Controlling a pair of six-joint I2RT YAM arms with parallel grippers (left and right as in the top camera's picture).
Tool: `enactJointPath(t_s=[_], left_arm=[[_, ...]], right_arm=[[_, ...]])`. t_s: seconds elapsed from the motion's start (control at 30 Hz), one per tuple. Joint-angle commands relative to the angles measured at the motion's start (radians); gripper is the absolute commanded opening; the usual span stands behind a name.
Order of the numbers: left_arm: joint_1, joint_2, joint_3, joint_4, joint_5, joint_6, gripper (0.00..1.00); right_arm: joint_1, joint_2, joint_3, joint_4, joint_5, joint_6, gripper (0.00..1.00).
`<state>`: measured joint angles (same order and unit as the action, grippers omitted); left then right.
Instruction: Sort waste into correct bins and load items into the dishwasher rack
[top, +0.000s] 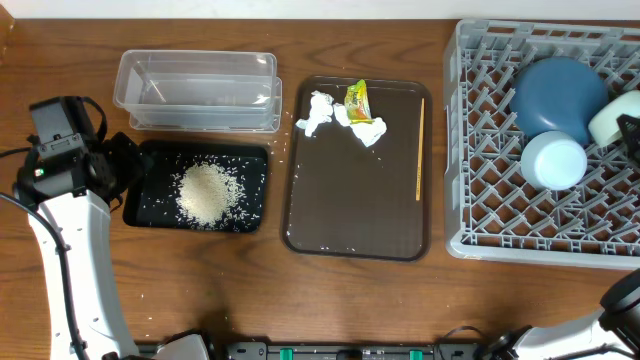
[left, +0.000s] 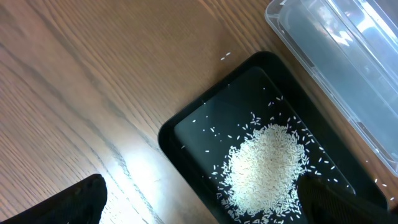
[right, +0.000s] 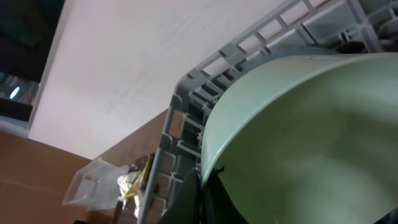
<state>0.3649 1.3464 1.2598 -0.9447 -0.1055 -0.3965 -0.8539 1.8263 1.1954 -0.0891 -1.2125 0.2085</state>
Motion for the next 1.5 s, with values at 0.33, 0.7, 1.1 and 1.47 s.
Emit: enactJointPath(t_s=[0.33,0.7,1.1,1.47], left_arm=[[0.004,-0.005,0.020,-0.004,-0.011,-0.002,1.00],[0.004,-0.005,0.020,-0.004,-0.011,-0.002,1.00],[0.004,-0.005,0.020,-0.004,-0.011,-0.002,1.00],[0.004,-0.005,0.020,-0.004,-0.012,-0.002,1.00]], right_arm=[[-0.058,0.017,0.001,-0.092,0.040,-0.003,0.01],[-0.115,0.001,0.002,-0.226,0.153,0.080,0.12],[-0.115,-0.327,0.002,-0.409,0.560,0.244,0.18],[0.042,-0.425,0.001,-0.331,0.961,0.258,0.01]])
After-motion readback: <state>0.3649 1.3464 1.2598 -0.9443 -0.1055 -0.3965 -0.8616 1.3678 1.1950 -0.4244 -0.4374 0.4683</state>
